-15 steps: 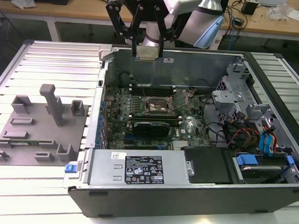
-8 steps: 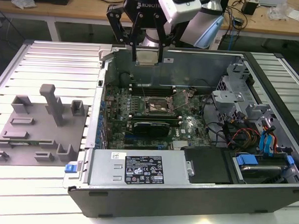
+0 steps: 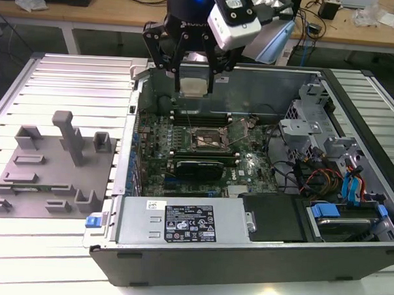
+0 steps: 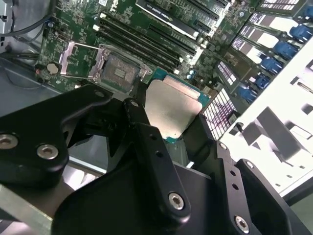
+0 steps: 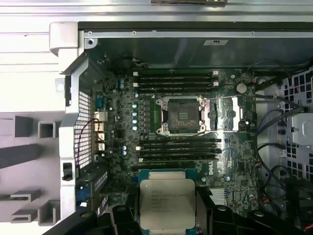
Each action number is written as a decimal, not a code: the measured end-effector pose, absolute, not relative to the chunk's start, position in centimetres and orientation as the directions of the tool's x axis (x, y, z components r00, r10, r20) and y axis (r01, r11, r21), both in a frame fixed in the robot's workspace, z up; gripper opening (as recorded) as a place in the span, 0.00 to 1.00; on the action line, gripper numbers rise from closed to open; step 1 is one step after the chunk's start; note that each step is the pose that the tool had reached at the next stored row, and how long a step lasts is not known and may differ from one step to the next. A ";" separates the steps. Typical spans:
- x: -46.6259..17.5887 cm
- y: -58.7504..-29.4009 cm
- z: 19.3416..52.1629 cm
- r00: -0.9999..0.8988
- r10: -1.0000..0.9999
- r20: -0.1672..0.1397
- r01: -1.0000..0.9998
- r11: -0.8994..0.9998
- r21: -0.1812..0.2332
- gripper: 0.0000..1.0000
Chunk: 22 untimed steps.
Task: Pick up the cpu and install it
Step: 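Pick up the cpu and move it towards the insertion slot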
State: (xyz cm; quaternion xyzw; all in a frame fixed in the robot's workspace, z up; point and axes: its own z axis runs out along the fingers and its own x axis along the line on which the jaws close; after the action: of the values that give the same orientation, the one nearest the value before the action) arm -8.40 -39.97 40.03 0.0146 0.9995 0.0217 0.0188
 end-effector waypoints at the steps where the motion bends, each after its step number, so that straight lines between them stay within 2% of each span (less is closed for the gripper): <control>1: -8.3 -40.0 39.9 -0.999 0.030 -0.037 0.028 0.999 0.043 0.55; 22: -5.2 -39.6 35.1 -0.999 0.029 -0.037 0.029 0.999 0.015 0.55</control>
State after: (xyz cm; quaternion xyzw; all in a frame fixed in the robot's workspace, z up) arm -5.15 -39.59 35.11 0.0144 0.9997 0.0072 0.0186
